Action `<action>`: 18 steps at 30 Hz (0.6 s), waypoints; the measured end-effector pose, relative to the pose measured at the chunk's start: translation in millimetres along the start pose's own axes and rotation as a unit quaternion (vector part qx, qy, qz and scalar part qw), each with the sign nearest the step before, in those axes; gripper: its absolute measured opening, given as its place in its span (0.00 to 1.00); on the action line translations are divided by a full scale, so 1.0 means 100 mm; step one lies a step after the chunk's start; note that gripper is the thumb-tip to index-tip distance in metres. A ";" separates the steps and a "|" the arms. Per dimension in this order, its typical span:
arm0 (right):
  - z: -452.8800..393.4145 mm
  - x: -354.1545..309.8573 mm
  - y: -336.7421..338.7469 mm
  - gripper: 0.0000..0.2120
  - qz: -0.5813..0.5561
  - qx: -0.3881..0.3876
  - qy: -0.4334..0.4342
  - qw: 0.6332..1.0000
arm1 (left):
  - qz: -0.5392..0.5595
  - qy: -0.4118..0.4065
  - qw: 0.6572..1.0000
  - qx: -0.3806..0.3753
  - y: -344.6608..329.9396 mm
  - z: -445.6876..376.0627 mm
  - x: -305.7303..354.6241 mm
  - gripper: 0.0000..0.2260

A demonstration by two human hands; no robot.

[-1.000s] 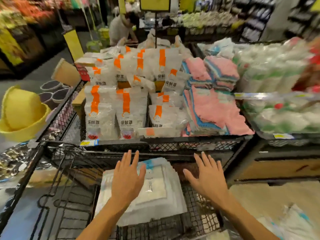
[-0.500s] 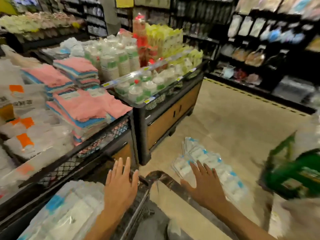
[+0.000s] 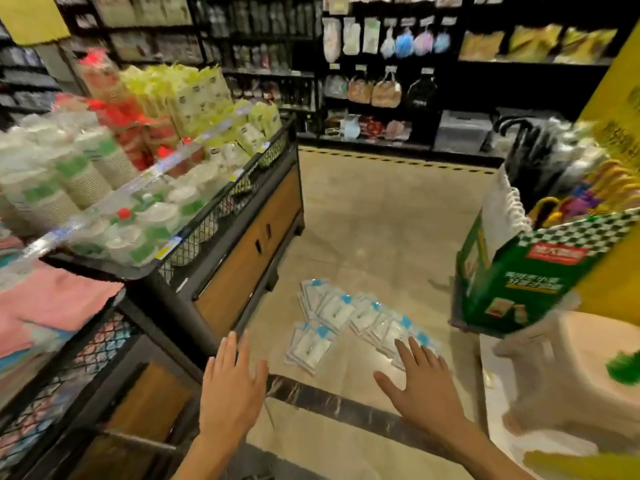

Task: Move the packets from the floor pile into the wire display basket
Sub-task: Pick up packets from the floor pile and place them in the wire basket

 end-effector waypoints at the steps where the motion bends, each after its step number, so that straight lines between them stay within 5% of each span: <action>1: -0.10 0.12 0.01 0.63 0.001 -0.001 -0.007 1.000 | 0.000 -0.002 1.000 -0.001 -0.04 -0.10 0.12 0.30; 5: -0.45 0.60 0.14 0.70 0.003 0.004 -0.046 0.999 | 0.001 -0.013 1.000 -0.020 -0.23 -0.46 0.58 0.32; 11: -0.84 1.17 0.24 0.44 -0.027 0.015 -0.103 0.994 | -0.025 -0.070 0.996 -0.053 -0.49 -0.98 1.15 0.30; 18: -1.31 1.50 0.28 0.42 -0.040 0.030 -0.170 0.984 | -0.038 -0.138 0.986 -0.081 -0.79 -1.83 1.68 0.34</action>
Point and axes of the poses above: each hand's wrist, its own z-axis away from the middle knuckle, its own y-axis out of the back of the hand, x = y × z, the point moved 1 cm from there along -z, towards the middle knuckle, and after that the axes turned 4 degrees about z, right-handed, at the moved point
